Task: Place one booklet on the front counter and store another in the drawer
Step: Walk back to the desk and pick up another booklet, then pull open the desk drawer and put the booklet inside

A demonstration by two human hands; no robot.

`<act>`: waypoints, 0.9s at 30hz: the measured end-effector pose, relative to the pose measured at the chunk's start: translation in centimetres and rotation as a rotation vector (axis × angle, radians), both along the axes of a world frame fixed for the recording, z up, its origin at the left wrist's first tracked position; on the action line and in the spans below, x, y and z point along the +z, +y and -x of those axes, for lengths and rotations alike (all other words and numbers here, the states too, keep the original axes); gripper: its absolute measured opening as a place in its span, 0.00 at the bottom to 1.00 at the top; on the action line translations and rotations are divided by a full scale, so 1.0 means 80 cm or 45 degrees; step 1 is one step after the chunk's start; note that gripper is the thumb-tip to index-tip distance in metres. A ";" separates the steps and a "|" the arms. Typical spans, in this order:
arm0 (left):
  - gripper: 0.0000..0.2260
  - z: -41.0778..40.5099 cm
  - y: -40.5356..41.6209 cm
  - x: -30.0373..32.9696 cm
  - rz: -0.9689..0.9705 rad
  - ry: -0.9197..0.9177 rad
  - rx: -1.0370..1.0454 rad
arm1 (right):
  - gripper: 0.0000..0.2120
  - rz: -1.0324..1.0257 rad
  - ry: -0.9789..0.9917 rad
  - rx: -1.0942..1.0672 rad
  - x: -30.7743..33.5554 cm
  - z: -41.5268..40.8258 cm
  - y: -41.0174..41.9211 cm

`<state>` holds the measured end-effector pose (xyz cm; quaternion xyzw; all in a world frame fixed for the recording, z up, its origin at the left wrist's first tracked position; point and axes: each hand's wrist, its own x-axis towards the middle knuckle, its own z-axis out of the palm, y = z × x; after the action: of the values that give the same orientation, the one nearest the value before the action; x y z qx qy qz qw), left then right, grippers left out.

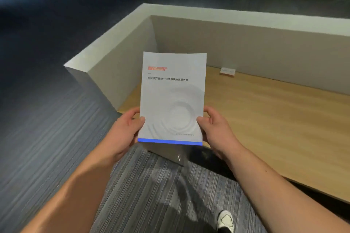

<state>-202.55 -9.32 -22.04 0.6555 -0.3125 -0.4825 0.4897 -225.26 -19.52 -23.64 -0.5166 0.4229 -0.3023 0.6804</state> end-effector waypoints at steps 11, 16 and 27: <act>0.15 -0.325 0.221 -0.038 -0.015 0.071 -0.120 | 0.13 -0.020 -0.090 -0.059 -0.042 -0.324 0.216; 0.16 -0.412 0.243 -0.045 -0.139 0.159 -0.149 | 0.12 -0.305 -0.129 -0.132 -0.035 -0.398 0.266; 0.13 -0.493 0.137 -0.202 -0.292 0.083 -0.167 | 0.14 -0.624 -0.051 -0.659 -0.231 -0.400 0.168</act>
<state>-163.07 1.64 -38.18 0.6693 -0.2815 -0.5671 0.3888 -193.25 -6.08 -42.14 -0.2077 0.5862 -0.3643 0.6932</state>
